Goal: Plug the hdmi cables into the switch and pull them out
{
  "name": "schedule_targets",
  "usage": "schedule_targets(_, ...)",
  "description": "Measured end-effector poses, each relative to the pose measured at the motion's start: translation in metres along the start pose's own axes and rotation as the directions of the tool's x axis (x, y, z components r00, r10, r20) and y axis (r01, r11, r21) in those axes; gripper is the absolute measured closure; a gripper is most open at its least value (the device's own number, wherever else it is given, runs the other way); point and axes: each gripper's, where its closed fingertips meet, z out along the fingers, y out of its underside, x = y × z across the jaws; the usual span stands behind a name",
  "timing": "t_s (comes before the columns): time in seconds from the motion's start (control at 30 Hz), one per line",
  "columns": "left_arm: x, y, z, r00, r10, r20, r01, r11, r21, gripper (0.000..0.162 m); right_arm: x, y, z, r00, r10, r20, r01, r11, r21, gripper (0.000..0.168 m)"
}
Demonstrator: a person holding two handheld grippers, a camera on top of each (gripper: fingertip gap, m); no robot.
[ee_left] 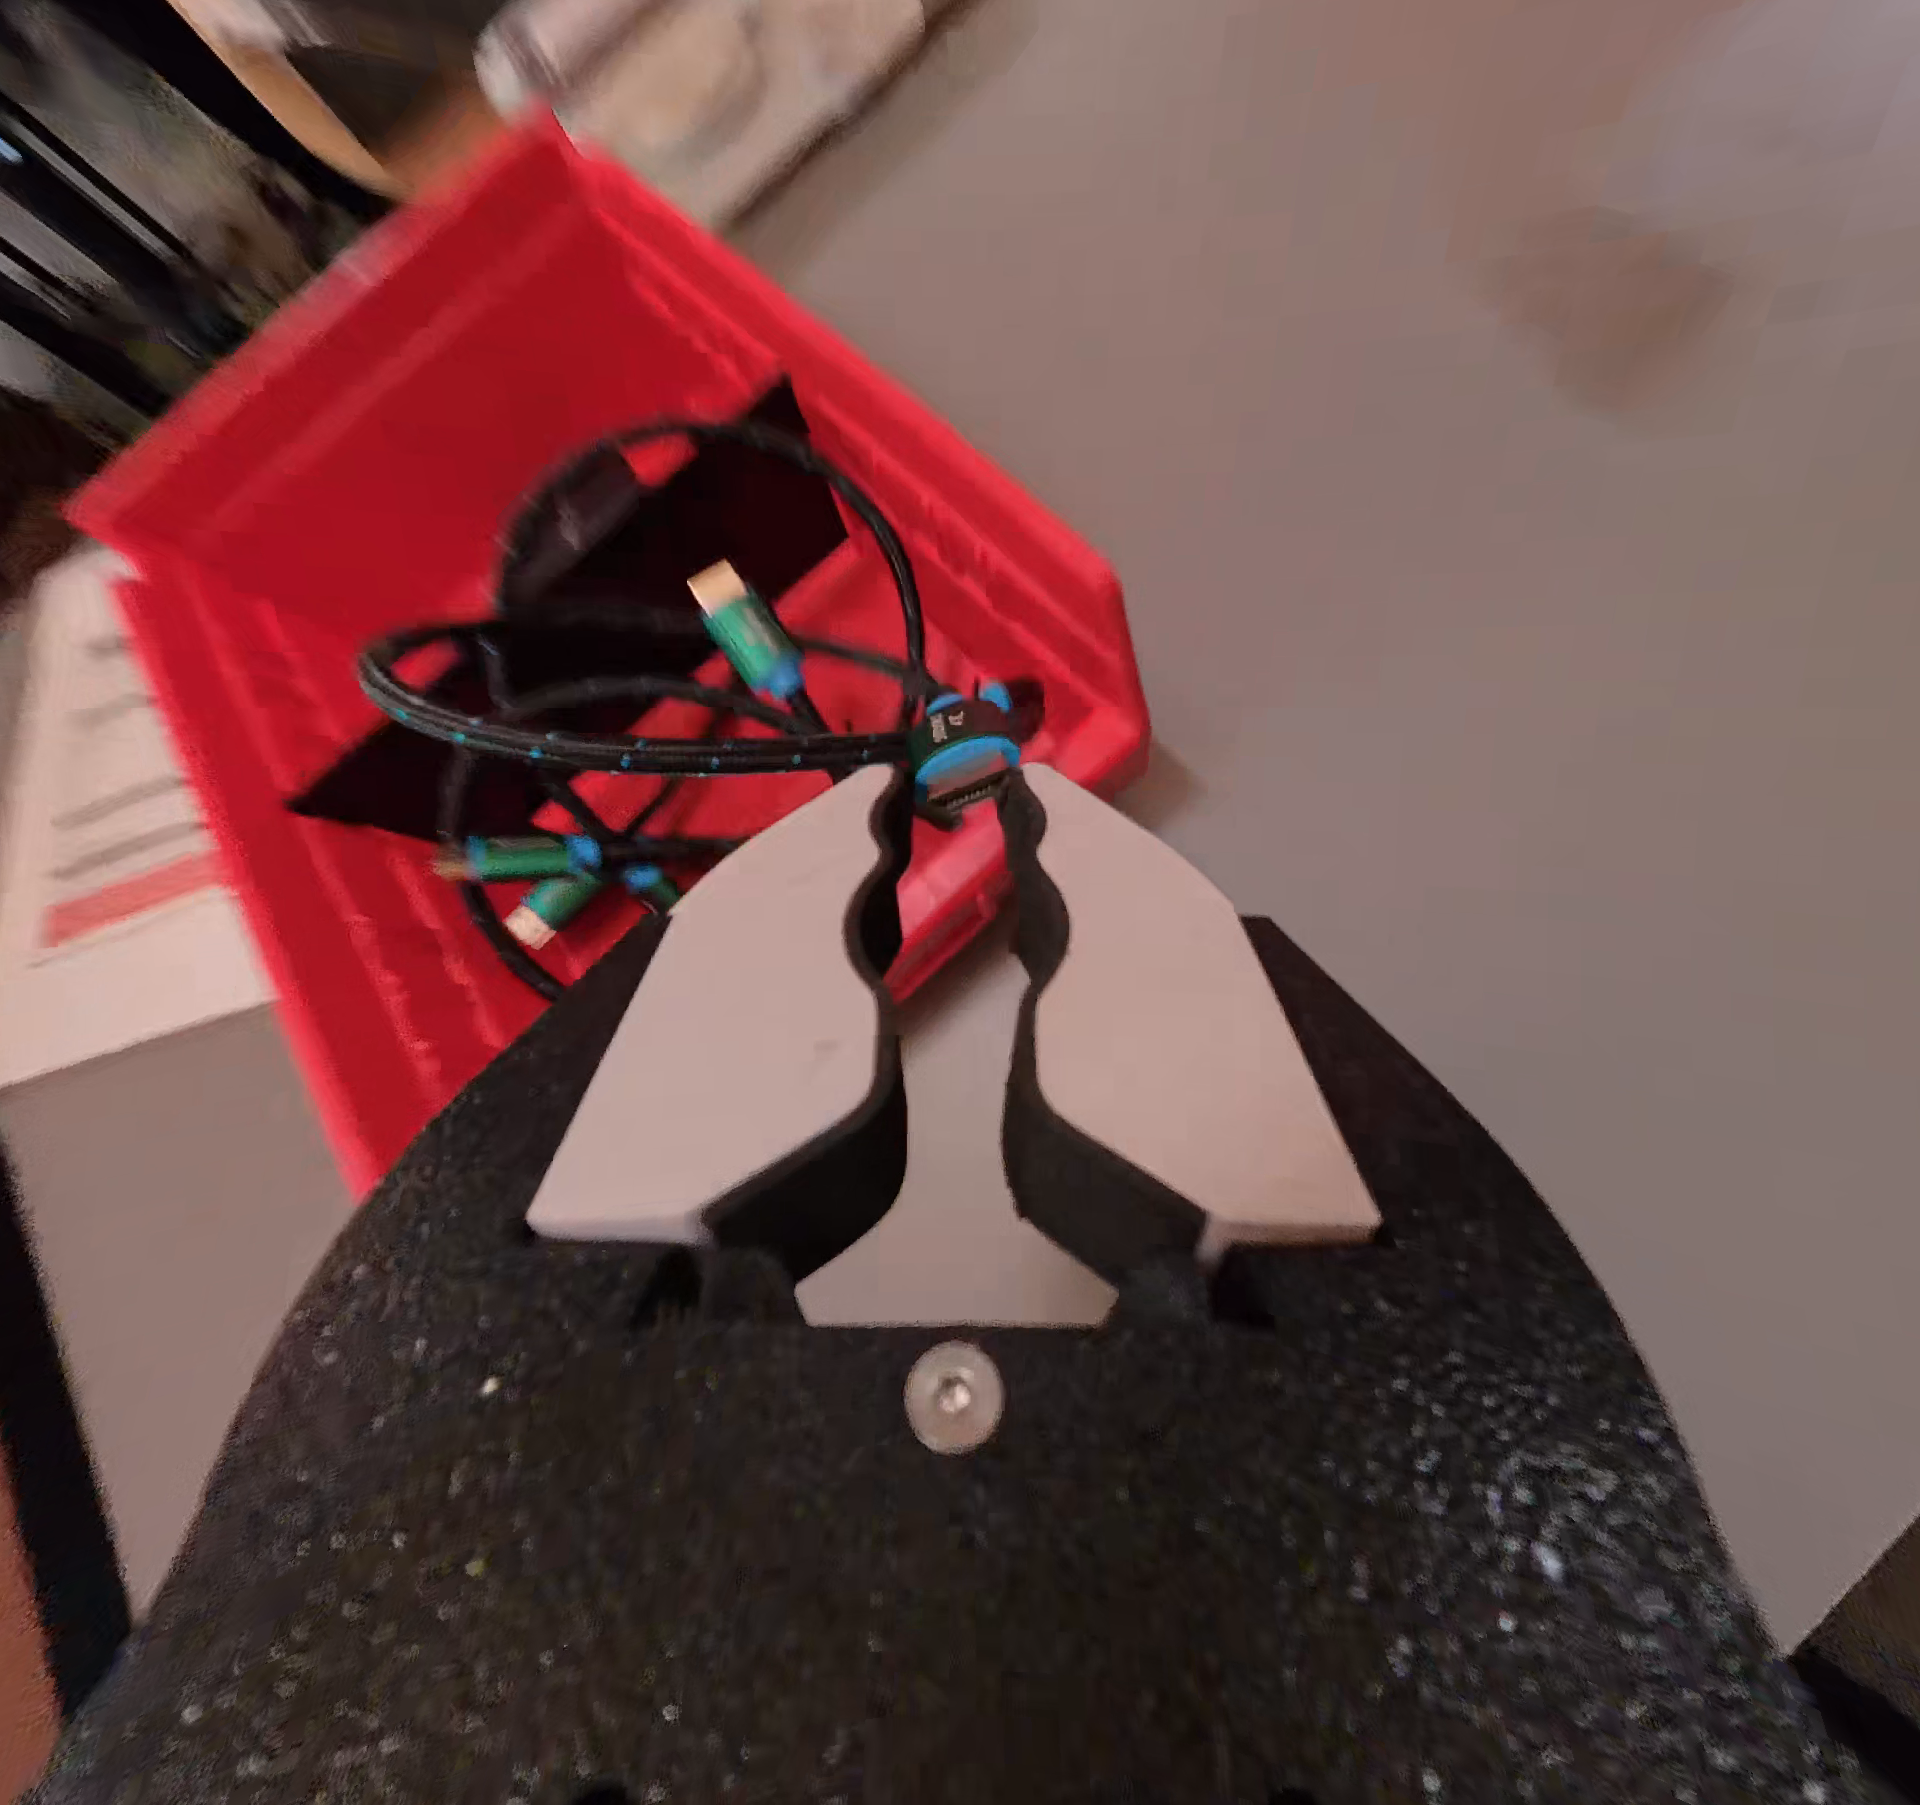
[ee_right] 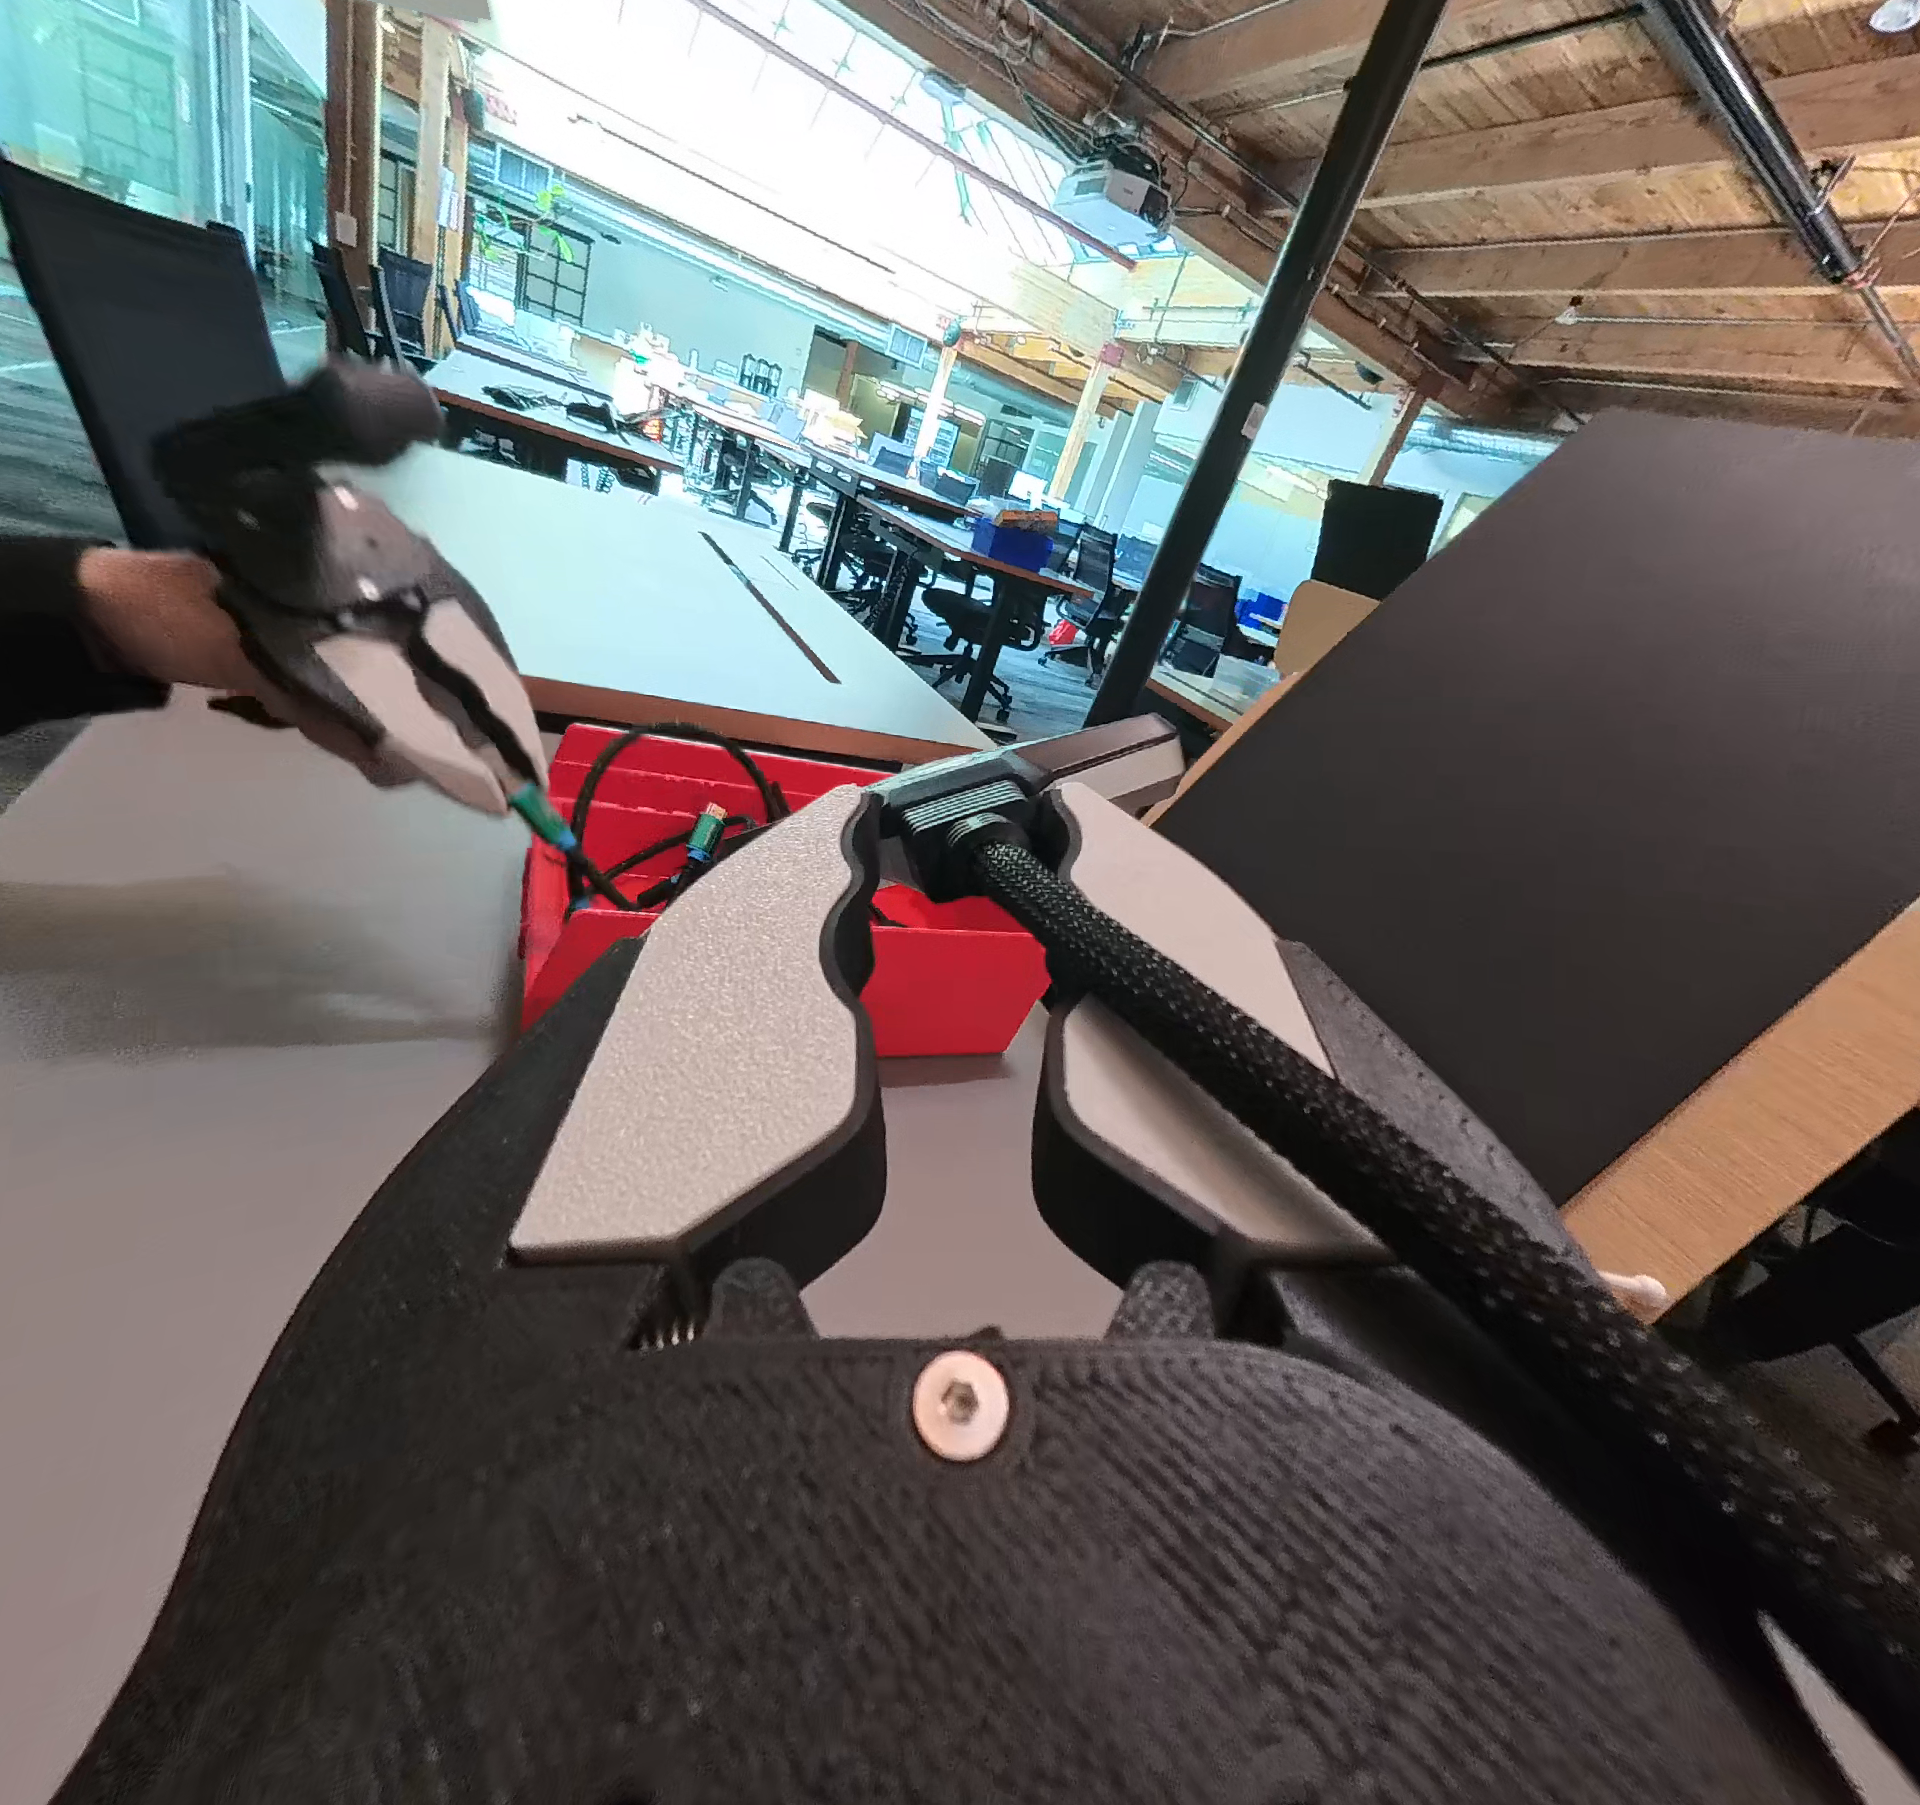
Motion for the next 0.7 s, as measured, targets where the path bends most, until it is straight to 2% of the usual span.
schedule_targets(0.13, 0.006, -0.062, -0.067, 0.988, 0.023, 0.150, -0.049, 0.985, 0.168, 0.155, -0.016, -0.007, -0.008, 1.000, -0.020, 0.004, 0.020, 1.000, -0.002, 0.139)
schedule_targets(0.2, 0.025, -0.090, -0.098, 0.985, 0.020, 0.170, -0.063, 0.967, 0.248, 0.162, -0.025, -0.012, -0.015, 1.000, -0.028, 0.004, 0.028, 1.000, -0.002, 0.139)
schedule_targets(0.27, 0.052, -0.106, -0.114, 0.989, 0.032, 0.147, -0.073, 0.956, 0.284, 0.162, -0.033, -0.018, -0.022, 0.999, -0.039, 0.002, 0.039, 0.999, -0.002, 0.139)
schedule_targets(0.33, 0.077, -0.108, -0.101, 0.995, 0.024, 0.098, -0.052, 0.954, 0.295, 0.162, -0.041, -0.022, -0.029, 0.999, -0.054, 0.001, 0.054, 0.999, -0.005, 0.139)
schedule_targets(0.43, 0.131, -0.093, -0.037, 0.995, -0.044, -0.092, 0.067, 0.962, 0.263, 0.162, -0.054, -0.018, -0.039, 0.998, -0.063, -0.006, 0.063, 0.997, -0.035, 0.139)
schedule_targets(0.53, 0.172, -0.077, 0.018, 0.988, 0.010, -0.155, 0.034, 0.958, 0.284, 0.162, -0.070, -0.012, -0.052, 0.998, -0.059, -0.018, 0.057, 0.996, -0.073, 0.139)
schedule_targets(0.63, 0.159, -0.077, 0.011, 0.994, 0.024, -0.110, 0.020, 0.924, 0.382, 0.153, -0.088, -0.013, -0.073, 0.997, -0.063, -0.037, 0.059, 0.994, -0.094, 0.139)
schedule_targets(0.7, 0.145, -0.066, -0.002, 0.985, -0.015, -0.170, 0.073, 0.937, 0.341, 0.145, -0.095, -0.018, -0.087, 0.996, -0.066, -0.058, 0.061, 0.995, -0.082, 0.138)
